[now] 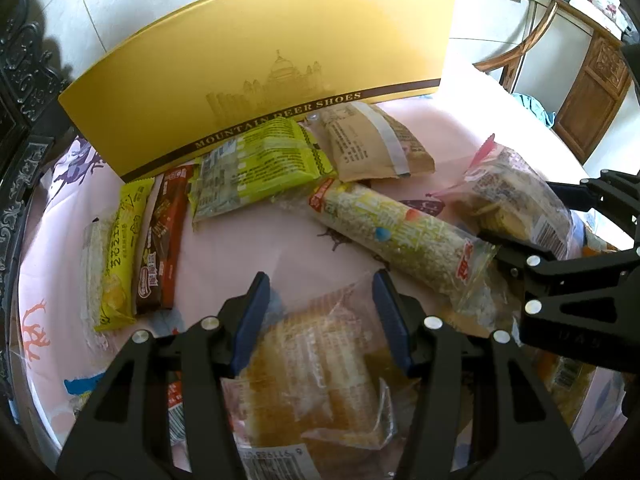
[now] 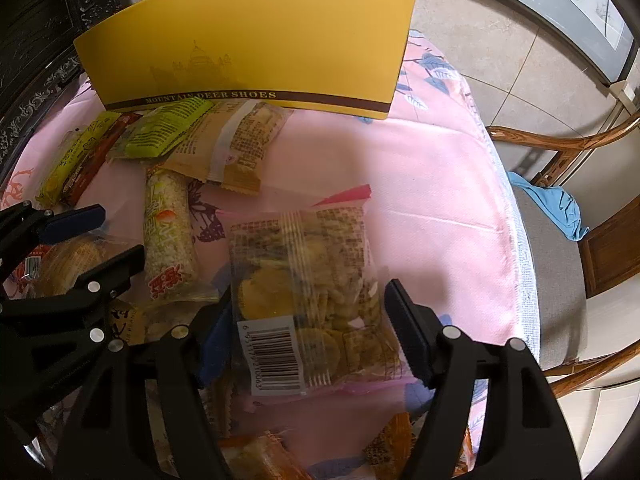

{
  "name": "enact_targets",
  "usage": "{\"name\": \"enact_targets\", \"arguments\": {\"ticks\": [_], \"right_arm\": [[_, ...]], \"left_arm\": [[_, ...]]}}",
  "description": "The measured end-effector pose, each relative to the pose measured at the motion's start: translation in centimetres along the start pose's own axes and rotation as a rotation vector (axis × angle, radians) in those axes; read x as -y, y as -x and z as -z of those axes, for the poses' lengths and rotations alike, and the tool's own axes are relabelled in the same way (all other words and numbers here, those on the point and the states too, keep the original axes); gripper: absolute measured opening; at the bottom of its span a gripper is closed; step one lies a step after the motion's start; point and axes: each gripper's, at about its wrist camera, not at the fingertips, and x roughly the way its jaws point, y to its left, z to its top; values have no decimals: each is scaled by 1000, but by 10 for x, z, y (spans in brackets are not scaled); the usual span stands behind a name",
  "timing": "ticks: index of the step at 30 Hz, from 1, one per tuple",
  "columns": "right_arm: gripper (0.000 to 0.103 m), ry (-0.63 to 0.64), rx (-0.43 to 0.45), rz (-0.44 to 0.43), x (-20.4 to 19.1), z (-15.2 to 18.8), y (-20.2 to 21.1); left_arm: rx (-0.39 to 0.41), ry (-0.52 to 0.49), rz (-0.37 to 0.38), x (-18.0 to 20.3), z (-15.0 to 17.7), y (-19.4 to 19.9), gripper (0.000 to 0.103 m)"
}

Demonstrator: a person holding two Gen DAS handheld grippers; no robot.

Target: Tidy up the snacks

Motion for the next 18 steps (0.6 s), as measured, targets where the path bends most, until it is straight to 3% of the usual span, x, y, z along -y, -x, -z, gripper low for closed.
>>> {"name": "enact_targets", "arguments": {"ticks": [7, 18], "right_arm": [[72, 3, -1, 1, 0, 0, 0], [73, 6, 0, 1, 0, 0, -2]], "left_arm": [[-32, 30, 29, -6, -3, -3, 55], [-31, 12, 15, -5, -2, -2, 58]]}}
